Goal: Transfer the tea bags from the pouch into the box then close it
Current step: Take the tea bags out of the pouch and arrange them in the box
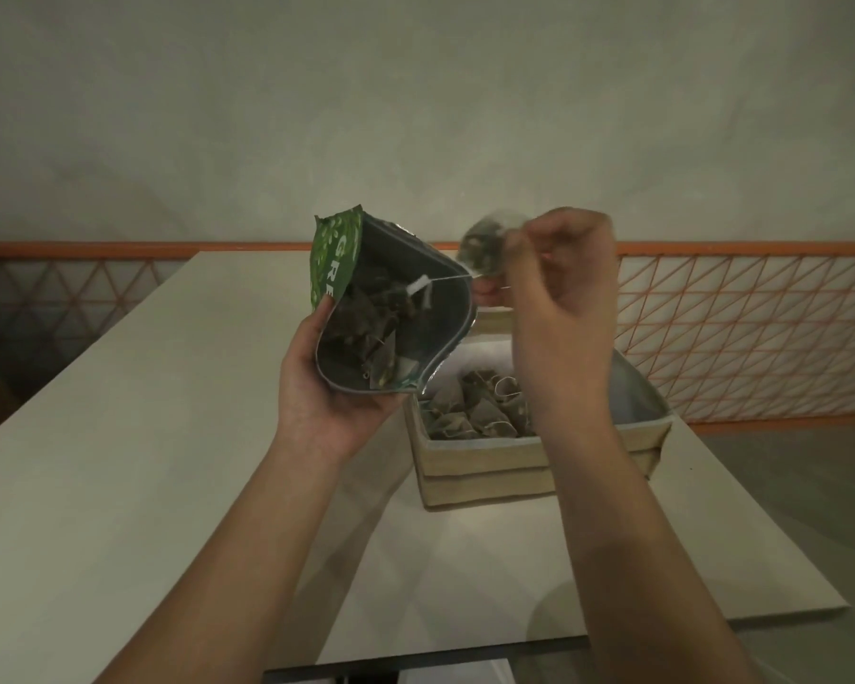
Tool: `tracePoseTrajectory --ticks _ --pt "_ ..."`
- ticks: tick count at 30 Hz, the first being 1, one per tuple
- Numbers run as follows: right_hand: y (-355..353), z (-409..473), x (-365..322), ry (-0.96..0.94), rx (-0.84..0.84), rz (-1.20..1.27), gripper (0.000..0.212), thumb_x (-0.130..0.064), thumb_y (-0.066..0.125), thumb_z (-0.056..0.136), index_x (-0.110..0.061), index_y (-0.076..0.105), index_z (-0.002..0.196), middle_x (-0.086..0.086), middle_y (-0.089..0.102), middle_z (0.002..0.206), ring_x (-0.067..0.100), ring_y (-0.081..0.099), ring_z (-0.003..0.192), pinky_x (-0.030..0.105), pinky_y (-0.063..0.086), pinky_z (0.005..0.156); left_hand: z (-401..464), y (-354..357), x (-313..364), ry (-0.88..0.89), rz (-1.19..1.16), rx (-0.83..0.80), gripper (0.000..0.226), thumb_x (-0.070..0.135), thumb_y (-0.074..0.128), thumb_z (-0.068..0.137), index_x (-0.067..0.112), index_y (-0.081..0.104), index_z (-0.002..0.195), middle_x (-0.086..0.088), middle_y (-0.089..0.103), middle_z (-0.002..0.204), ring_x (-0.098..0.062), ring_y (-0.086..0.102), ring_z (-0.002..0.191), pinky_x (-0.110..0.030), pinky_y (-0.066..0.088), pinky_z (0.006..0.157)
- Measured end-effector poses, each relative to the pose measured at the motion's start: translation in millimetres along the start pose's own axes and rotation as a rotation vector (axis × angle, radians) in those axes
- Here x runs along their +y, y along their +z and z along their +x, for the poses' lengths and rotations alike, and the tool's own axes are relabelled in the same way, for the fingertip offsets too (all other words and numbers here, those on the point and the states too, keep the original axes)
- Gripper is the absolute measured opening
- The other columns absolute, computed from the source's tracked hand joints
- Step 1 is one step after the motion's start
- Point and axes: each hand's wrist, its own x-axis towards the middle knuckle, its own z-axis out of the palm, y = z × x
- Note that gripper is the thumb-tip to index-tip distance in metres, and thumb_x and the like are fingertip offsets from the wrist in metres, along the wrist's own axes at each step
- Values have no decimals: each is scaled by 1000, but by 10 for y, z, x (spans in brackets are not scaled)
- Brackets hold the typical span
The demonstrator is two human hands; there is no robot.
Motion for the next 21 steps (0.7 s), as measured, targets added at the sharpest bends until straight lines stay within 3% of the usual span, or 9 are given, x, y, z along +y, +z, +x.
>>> tracePoseTrajectory --ticks 4,7,11,13,15,18,21 --pt "-143 -16 25 -53 101 -91 15 -7 47 99 -20 49 105 -6 57 87 14 59 76 35 50 62 5 -15 9 -32 -19 -42 50 51 48 97 21 64 134 -11 59 142 -35 57 127 -42 57 88" --pt "-238 -21 177 48 22 -289 13 -12 51 97 -21 57 104 5 60 83 24 58 72 40 48 61 0 -15 -5 -39 -21 -60 53 50 48 96 20 61 139 -12 57 144 -35 55 130 -44 58 90" --pt "-346 -52 317 163 -17 -456 13 -17 55 97 -27 61 102 -8 62 87 22 64 77 38 55 67 12 -32 1 -58 -28 -83 57 50 48 97 20 53 145 -12 51 149 -35 47 138 -46 51 100" --pt "-408 -59 399 218 -76 -538 15 -16 54 97 -29 62 99 -6 63 96 16 63 82 30 56 73 20 -50 4 -61 -26 -88 57 50 47 98 21 53 146 -12 51 150 -35 47 139 -46 52 100" --pt "-463 -61 483 280 -228 -705 15 -19 55 97 -29 66 99 -2 60 111 4 57 86 13 47 74 22 -58 -3 -58 -21 -95 56 50 46 98 21 53 145 -12 52 149 -35 47 138 -46 50 101" --pt "-478 -112 510 400 -377 -787 21 -33 53 98 -28 70 108 -2 54 123 5 53 96 18 38 82 27 -69 -14 -55 -19 -88 56 50 47 98 20 55 144 -13 53 148 -36 48 137 -46 46 106" --pt "-432 -194 404 394 -395 -675 36 -48 47 97 -24 72 107 -5 57 111 -2 52 93 12 34 75 35 -61 -3 -61 -17 -93 57 51 47 98 20 53 145 -14 50 150 -36 46 139 -46 48 103"
